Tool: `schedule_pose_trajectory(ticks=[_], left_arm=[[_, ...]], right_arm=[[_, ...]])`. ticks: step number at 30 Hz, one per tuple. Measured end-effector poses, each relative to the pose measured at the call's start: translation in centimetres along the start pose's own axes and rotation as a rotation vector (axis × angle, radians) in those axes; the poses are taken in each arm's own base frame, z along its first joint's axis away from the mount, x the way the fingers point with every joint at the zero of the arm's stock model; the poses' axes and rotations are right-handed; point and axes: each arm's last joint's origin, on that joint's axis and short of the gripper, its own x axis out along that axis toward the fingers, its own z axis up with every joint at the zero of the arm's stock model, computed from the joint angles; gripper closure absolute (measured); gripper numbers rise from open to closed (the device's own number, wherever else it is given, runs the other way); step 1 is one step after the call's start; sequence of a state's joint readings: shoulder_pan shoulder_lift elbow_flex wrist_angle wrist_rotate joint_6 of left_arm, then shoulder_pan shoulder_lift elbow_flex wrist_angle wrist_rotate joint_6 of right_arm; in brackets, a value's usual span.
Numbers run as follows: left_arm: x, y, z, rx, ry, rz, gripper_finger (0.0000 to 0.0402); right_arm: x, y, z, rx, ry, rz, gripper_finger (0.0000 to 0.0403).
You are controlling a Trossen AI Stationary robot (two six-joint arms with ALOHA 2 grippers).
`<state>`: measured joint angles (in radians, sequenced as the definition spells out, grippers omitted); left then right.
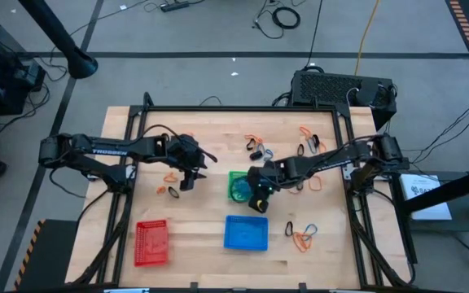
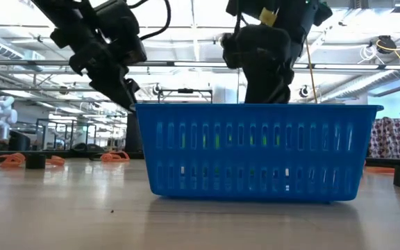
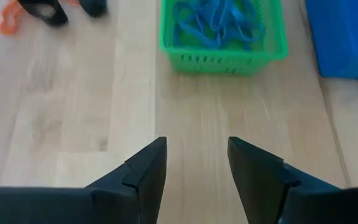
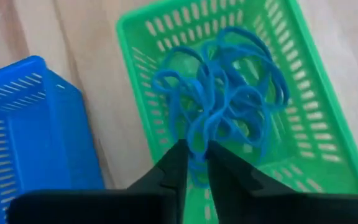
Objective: Sort rubber bands into baskets
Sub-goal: Put the blue rubberband into the green bin
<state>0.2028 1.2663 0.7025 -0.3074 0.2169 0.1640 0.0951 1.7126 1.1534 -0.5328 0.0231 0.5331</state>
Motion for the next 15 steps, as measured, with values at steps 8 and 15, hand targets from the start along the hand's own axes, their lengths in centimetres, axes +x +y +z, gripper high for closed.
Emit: schedule_pose_trajectory(ticks=[8,15], left_arm=[[0.1,-0.6,0.3,0.023,-0.024,-0.025,0.0224],[0.6,-3.4,1.5,0.081,-0.132,-0.101,0.0224]], right_arm=[[-1.1,-1.1,0.9,-0.003,0.082,-0.032,0.0274],[-4.4,-1.0,1.6,-0.051,0.227,-0.123,0.0243]])
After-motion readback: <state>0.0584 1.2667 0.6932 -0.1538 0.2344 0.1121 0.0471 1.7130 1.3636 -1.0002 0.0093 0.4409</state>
